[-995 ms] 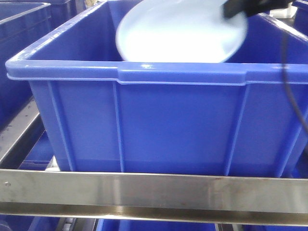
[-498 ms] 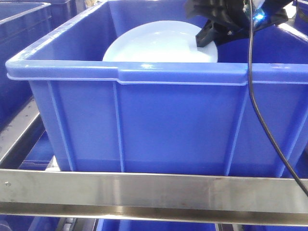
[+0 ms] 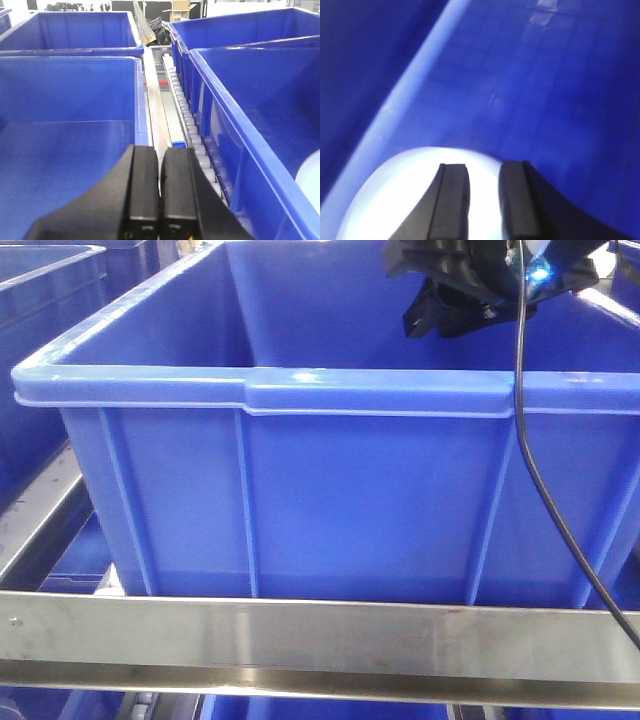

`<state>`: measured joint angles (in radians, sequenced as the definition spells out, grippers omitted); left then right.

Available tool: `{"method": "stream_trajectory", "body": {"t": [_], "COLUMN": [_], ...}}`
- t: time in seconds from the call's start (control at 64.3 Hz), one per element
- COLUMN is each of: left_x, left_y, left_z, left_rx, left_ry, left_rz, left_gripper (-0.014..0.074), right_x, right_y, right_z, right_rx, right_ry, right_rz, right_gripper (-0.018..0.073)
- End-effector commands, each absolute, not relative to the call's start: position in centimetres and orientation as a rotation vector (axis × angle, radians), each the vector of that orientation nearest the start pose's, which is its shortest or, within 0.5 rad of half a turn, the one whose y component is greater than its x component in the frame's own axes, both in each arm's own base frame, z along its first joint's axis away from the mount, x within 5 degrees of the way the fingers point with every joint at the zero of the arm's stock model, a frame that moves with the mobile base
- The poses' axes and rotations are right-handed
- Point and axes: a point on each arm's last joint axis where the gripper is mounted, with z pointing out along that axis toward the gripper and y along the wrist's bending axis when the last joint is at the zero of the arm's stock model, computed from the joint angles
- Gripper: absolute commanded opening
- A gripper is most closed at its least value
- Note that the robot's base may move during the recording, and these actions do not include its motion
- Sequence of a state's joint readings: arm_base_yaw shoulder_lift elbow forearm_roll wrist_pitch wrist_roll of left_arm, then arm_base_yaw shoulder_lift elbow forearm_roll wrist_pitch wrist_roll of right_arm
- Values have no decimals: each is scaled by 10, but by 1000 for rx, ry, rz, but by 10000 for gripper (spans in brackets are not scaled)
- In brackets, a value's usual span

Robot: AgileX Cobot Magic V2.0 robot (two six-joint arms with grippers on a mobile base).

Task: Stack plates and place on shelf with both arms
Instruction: 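Lower the plates into the blue bin and open the right gripper, then lift the empty right gripper up out of the blue bin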

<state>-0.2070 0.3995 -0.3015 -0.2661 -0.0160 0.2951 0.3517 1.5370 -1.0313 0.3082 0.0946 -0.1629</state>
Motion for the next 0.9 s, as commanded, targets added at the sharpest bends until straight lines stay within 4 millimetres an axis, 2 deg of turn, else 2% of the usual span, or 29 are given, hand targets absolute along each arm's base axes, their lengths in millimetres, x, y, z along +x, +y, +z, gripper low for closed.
{"method": "stream_trajectory", "body": {"t": [0.0,0.156,0.202,0.358,0.451,0.544,0.653,0.886], "left_x": [96,96,96,96,96,96,96,96], "left_y": [-18,-18,-18,-18,-18,-18,-18,-18], "left_z": [305,305,305,305,305,305,305,305], "left_rx": [152,152,152,152,152,152,152,152], "left_ry": [1459,1459,1459,1459,1459,1459,1459,1459], "left_rz": [-126,-126,-126,-126,-126,-126,-126,-126], "left_gripper": [80,80,80,80,80,80,80,80], "right_x": [322,312,306,280,263,241,207,132], "right_y": [119,116,114,106,100,92,79,52], "right_z": [316,333,340,361,367,371,374,364], "right_rx": [-209,-205,-207,-231,-238,-236,-239,-220], "right_ry": [1940,1892,1881,1859,1846,1815,1761,1621], "right_rz": [342,352,357,368,371,374,372,385], "right_gripper": [301,288,252,44,57,57,57,57]}}
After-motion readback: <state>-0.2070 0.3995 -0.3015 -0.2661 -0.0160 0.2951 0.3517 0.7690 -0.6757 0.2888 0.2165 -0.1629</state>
